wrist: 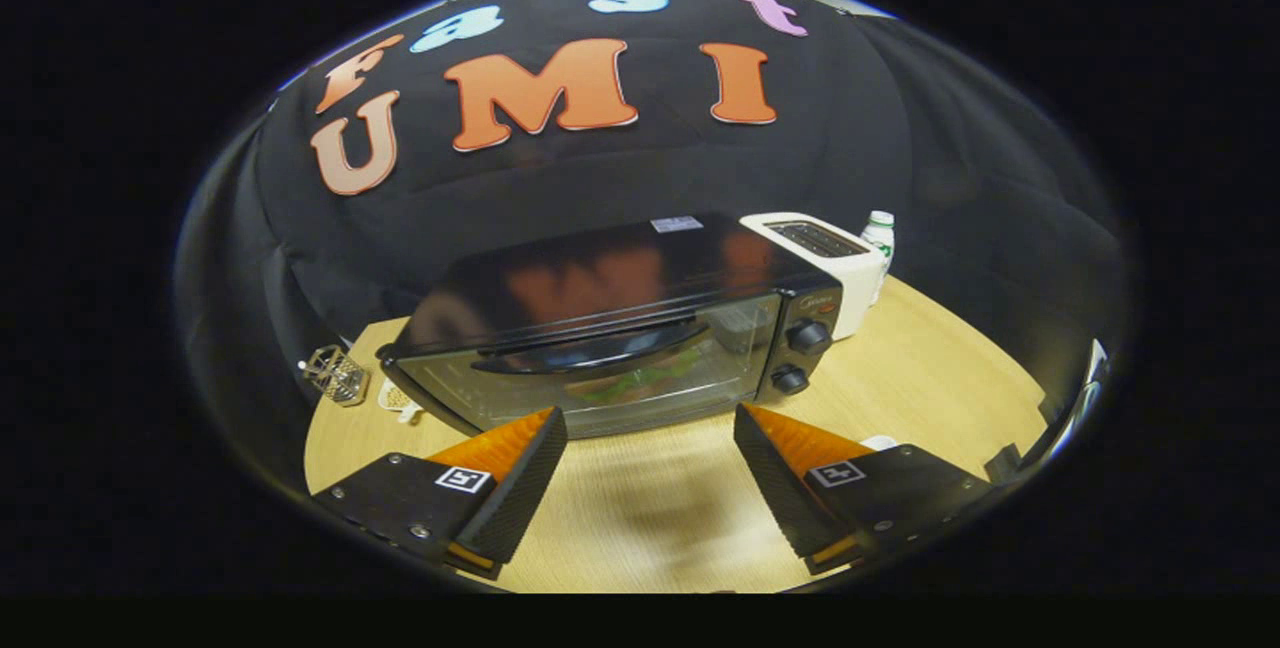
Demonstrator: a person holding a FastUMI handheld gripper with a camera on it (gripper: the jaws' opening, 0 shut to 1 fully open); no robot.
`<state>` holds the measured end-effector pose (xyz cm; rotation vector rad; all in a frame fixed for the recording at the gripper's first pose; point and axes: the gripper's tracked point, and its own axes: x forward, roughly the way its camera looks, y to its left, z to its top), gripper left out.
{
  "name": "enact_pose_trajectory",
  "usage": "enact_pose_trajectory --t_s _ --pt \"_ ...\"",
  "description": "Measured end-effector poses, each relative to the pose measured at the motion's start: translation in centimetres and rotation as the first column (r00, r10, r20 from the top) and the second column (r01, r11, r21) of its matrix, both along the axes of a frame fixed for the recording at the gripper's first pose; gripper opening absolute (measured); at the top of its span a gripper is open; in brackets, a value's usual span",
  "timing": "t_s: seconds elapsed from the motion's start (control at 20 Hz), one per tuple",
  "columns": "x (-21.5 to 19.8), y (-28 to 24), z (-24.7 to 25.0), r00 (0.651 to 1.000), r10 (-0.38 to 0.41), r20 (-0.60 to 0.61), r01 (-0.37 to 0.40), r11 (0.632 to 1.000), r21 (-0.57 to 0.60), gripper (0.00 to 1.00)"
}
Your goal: Open the toaster oven, put the food inside, and close the toaster oven door.
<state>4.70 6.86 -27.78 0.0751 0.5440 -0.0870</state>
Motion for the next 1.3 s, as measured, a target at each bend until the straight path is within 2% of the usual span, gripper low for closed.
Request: enact_pose_trajectory --t_s 0.2,0.45,0.65,0.9,1.3 --pt "-0.8 -0.8 8.0 0.992 0.045 0.117 -0.043 0.999 -0.015 0.99" --pt "-2.6 -1.6 19.1 0.953 0.105 0.284 -0.089 0.994 -0.068 0.99" --pt "-5.1 -2.2 24.2 0.925 0.129 0.357 -0.1 0.99 -0.099 0.99" --pt "-6.7 -2.8 26.9 0.905 0.129 0.406 -0.099 0.991 -0.093 0.99" --pt "-7.7 -3.1 25.9 0.908 0.091 0.41 -0.055 0.994 -0.098 0.99"
